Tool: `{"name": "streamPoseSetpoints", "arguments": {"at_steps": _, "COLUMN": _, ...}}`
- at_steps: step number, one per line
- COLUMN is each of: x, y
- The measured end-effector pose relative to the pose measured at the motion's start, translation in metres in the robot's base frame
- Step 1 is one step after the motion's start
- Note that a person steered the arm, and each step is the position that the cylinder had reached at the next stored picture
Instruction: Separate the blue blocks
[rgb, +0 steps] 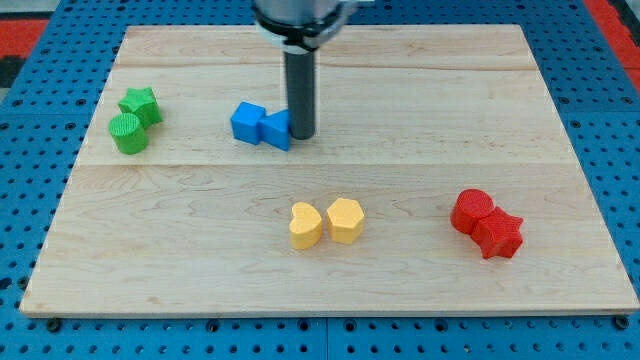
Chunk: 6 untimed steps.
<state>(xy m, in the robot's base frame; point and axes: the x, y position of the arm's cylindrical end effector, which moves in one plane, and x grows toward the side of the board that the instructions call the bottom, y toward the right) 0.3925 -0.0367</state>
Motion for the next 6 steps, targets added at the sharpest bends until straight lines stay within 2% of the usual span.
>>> {"name": "streamPoseSetpoints", "arguments": {"at_steps": 1, "x": 0.004, "y": -0.001}}
{"name": "streamPoseSetpoints", "arguments": {"at_steps": 2, "x": 0.031, "y": -0.002}}
{"name": "streamPoseSetpoints", "arguments": {"at_steps": 4, "x": 0.01, "y": -0.063}}
{"name": "streamPoseSetpoints", "arguments": {"at_steps": 6, "x": -0.038, "y": -0.078}}
